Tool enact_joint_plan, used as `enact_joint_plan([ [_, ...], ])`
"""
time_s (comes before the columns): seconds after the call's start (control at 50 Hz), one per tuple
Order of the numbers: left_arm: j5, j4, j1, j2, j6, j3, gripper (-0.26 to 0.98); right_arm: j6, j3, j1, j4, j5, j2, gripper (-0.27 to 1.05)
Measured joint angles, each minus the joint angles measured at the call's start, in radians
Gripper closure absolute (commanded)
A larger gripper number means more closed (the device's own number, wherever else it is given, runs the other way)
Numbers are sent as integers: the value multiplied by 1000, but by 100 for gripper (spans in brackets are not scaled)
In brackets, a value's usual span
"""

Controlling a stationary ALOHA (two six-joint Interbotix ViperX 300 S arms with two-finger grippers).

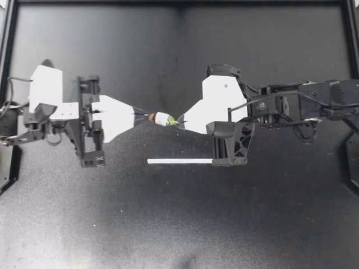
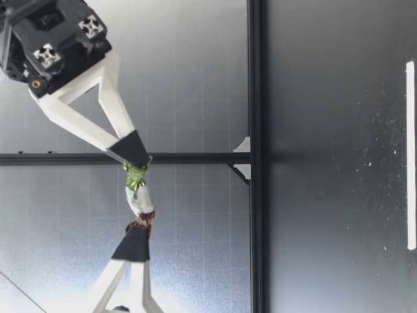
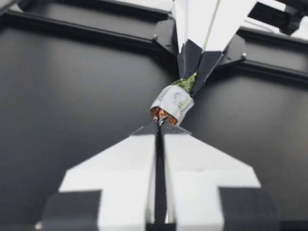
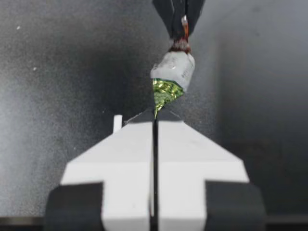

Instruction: Pick up the candy and unwrap it.

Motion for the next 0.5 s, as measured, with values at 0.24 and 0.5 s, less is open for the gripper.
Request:
enact_joint_plan([
  [0.24, -8, 2, 0, 8, -124, -8, 87, 12, 2, -15, 0, -3, 0, 95],
  [0.5, -9, 2, 0, 0, -287, -3, 87, 20, 2, -31, 0, -9, 2, 83],
])
